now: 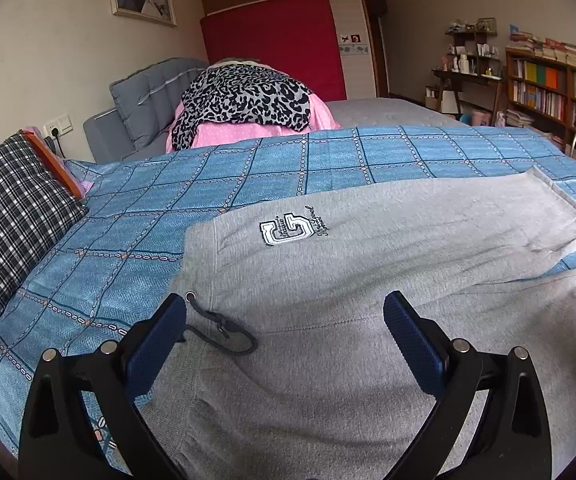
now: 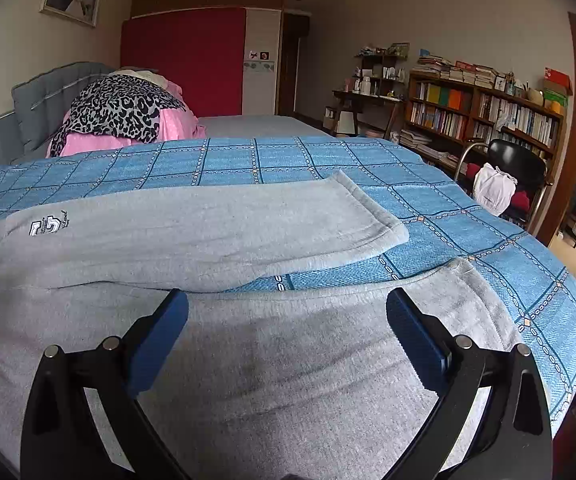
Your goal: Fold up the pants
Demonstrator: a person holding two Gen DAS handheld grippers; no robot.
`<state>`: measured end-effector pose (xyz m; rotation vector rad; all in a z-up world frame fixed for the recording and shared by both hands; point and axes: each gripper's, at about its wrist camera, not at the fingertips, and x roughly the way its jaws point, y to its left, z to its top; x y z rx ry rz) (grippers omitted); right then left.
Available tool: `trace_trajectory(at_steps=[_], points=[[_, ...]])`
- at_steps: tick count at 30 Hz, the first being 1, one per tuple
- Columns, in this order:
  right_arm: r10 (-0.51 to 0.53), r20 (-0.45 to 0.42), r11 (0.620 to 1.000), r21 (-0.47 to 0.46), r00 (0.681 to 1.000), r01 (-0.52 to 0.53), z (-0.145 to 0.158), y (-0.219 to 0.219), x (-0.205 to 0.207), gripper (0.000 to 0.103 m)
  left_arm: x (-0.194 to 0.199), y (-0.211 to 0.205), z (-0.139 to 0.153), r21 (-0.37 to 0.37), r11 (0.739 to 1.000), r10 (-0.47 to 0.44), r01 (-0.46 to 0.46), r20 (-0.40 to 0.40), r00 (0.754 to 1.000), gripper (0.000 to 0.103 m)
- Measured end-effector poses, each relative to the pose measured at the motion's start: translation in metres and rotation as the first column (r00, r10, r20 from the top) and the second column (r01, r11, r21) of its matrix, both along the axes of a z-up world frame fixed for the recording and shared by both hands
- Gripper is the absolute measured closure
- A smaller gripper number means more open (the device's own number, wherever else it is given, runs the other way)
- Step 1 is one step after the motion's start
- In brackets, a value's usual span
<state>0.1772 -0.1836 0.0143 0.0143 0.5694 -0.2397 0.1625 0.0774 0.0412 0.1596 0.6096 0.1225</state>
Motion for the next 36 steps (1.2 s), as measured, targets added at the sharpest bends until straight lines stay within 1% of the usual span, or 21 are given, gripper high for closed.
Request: trace_trajectory(at_steps=[5,16,18,20,22,23,26,31,33,36], points=[[-0.006,-0.012,1.0,0.004,1.0,0.006,-0.002,-0.003,0.013,0.003,0.013,0.003,0.0,0.016,1.0,0.002,-0.002,-0.004,1.0,0.005],[0.007,-0.052,1.0,-0.014,0.999,-0.008,-0.011,0.003,0.046,0.003,0.047,0.026,-0.003,0.012,1.0,0.022,-0.022,-0.044,0.999,0.005],[0.009,-0.057,1.0,-0.021,0.998,-0.01,-0.013,0.004,0.052,0.003,0.057,0.037,-0.003,-0.013,1.0,0.012,-0.013,-0.064,0.998,0.005],[0.011,-0.063,1.0,-0.026,0.998,-0.012,-0.015,0.005,0.057,0.003,0.071,0.055,-0.003,-0.066,0.998,0.003,-0.01,-0.103,0.995,0.005],[0.01,-0.071,0.999,-0.03,0.997,-0.012,-0.017,0.005,0.063,0.003,0.086,0.077,-0.006,-0.116,0.992,0.022,-0.039,-0.143,0.989,0.005],[0.01,-0.076,1.0,-0.029,0.997,-0.012,-0.019,0.006,0.066,0.003,0.094,0.087,-0.007,-0.13,0.99,0.035,-0.056,-0.158,0.987,0.005],[0.011,-0.094,1.0,-0.027,0.995,-0.014,-0.026,0.007,0.074,0.003,0.113,0.112,-0.007,-0.146,0.985,0.067,-0.094,-0.184,0.981,0.005],[0.02,-0.122,0.999,-0.04,0.992,-0.025,-0.035,0.012,0.085,0.003,0.148,0.144,-0.01,-0.194,0.976,0.048,-0.095,-0.234,0.971,0.005],[0.023,-0.129,0.999,-0.045,0.991,-0.029,-0.037,0.012,0.086,0.003,0.163,0.155,-0.017,-0.222,0.971,0.029,-0.091,-0.268,0.963,0.005],[0.022,-0.141,0.999,-0.044,0.99,-0.029,-0.04,0.012,0.089,0.003,0.181,0.165,-0.029,-0.232,0.968,0.024,-0.096,-0.296,0.955,0.005]])
